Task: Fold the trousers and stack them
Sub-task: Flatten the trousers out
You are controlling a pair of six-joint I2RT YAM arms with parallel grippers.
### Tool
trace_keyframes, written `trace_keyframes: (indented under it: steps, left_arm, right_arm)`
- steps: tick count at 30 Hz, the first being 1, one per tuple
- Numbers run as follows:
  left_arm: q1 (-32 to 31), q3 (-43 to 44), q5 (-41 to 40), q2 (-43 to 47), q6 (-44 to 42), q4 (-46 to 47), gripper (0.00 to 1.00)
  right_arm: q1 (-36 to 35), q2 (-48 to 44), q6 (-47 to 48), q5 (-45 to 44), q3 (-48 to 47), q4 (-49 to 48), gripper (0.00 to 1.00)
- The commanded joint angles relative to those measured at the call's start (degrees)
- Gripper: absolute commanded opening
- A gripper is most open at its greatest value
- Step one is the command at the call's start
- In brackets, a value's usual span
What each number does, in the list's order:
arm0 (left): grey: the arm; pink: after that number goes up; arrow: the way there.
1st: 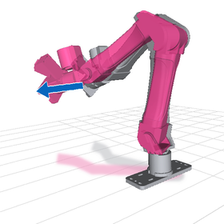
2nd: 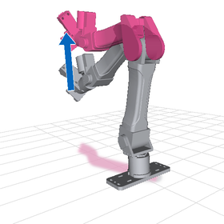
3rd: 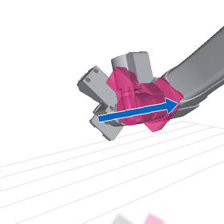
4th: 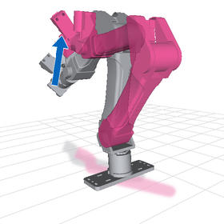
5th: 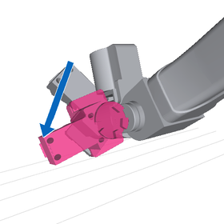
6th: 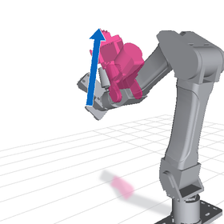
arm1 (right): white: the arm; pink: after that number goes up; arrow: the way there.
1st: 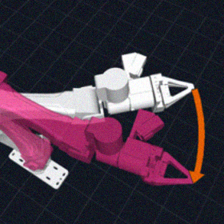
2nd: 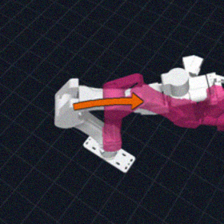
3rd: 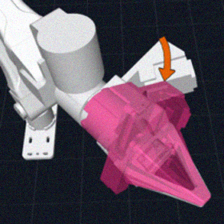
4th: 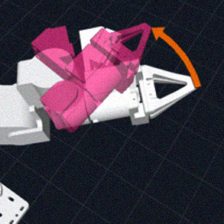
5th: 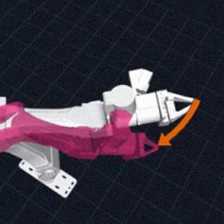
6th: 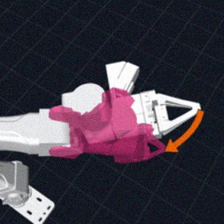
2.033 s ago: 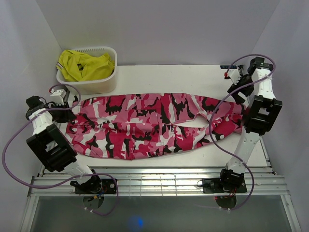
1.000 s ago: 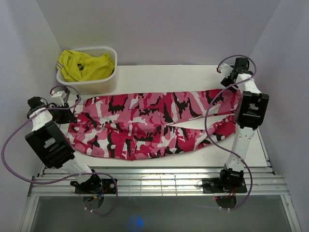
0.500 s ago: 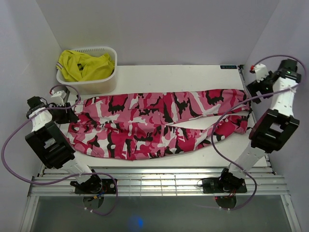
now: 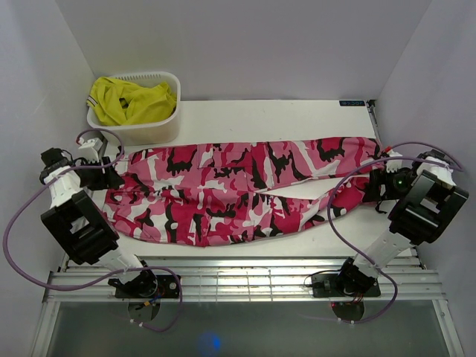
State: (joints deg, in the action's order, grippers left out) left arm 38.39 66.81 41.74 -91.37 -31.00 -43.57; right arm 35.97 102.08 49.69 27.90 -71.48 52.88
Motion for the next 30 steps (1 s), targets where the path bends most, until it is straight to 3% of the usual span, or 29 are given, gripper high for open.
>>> trace_keyframes:
  steps: [1, 6, 7, 8, 9, 11, 12, 14, 15, 22, 23, 26, 27, 28, 30]
  left_arm:
    - [-0.2, 0.9, 2.0, 4.3, -0.4, -1.3, 0.65]
    - [-0.1, -0.1, -0.9, 4.4, -1.1, -2.2, 0.66]
    - [-0.2, -0.4, -2.7, 4.4, -1.1, -2.2, 0.67]
    - [-0.1, -1.3, -3.9, 4.1, -0.8, -2.2, 0.68]
    - [0.2, -1.8, -5.1, 3.7, -0.6, -2.7, 0.68]
    - [1.8, -2.6, -7.4, 3.1, -0.8, -3.1, 0.7]
    - [2.6, -3.8, -8.2, 2.8, -0.8, -3.2, 0.7]
    - [4.0, -4.8, -10.7, 2.6, -1.6, -3.1, 0.72]
    - [4.2, -6.0, -11.6, 2.4, -2.0, -2.8, 0.72]
    - [4.3, -10.4, -19.7, -0.6, -2.7, 2.9, 0.7]
    - [4.2, -10.2, -20.1, -1.7, -2.5, 3.4, 0.67]
    - [4.3, -8.4, -22.4, -7.5, -2.0, 4.8, 0.38]
    - [4.3, -7.8, -22.8, -8.7, -2.2, 5.4, 0.2]
    - [4.3, -7.2, -24.0, -9.9, -2.1, 5.7, 0.1]
    - [4.3, -4.9, -24.9, -12.4, -1.9, 6.0, 0.0]
  right_arm:
    - [0.2, -0.1, -3.5, 2.0, 2.9, -8.0, 0.94]
    - [0.2, 1.5, -2.3, -1.4, 6.5, -11.7, 0.99]
    - [0.2, 1.0, -2.0, -0.9, 6.9, -11.8, 0.93]
    - [0.2, 0.1, -1.6, -0.2, 7.2, -11.7, 0.84]
    - [0.2, -0.4, -0.9, 1.1, 7.2, -10.6, 0.61]
    - [0.2, -2.4, -0.1, 2.5, 6.5, -8.4, 0.44]
    - [0.2, -3.2, 1.5, 3.2, 5.7, -5.3, 0.28]
    - [0.2, -6.1, 2.9, 2.8, 3.6, -3.1, 0.12]
    - [0.2, -7.1, 3.8, 2.0, 2.8, -1.8, 0.08]
    - [-0.4, -11.0, 11.1, -9.0, -4.2, 6.8, 0.08]
    - [-0.4, -10.7, 12.7, -10.7, -6.3, 9.5, 0.08]
    - [-0.5, -9.4, 14.8, -17.3, -10.3, 14.4, 0.08]
    - [-0.5, -9.0, 16.7, -20.4, -13.5, 17.6, 0.08]
    - [-0.5, -8.7, 17.2, -21.9, -14.8, 18.7, 0.08]
    - [-0.5, -7.9, 19.6, -25.1, -16.9, 21.3, 0.08]
